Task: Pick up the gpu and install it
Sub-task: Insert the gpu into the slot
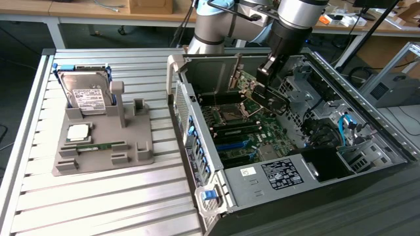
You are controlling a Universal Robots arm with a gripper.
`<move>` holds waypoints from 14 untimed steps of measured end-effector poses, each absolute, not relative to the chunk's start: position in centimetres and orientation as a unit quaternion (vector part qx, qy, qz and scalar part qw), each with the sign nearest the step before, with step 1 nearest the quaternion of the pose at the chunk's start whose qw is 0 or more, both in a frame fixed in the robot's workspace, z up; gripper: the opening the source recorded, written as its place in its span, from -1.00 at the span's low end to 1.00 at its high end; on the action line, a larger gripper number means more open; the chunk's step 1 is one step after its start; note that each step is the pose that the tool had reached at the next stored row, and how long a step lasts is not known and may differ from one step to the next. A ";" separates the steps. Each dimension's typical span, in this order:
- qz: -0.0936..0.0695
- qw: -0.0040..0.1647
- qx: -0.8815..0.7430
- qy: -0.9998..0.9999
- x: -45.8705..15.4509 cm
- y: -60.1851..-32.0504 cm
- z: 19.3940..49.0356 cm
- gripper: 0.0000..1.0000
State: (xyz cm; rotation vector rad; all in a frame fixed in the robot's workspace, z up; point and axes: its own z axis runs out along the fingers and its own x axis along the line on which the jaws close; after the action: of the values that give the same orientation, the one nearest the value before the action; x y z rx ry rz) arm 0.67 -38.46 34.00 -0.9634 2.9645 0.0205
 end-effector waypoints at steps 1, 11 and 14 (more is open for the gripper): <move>0.007 0.012 -0.310 0.951 0.7 -38.5 34.0 -0.47; 0.007 0.012 -0.326 0.945 0.7 -38.5 34.0 -0.47; 0.007 0.012 -0.330 0.944 0.7 -38.5 34.0 -0.47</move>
State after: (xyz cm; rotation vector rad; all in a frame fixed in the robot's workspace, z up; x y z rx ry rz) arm 0.68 -38.46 34.00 -1.0289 2.9428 0.0210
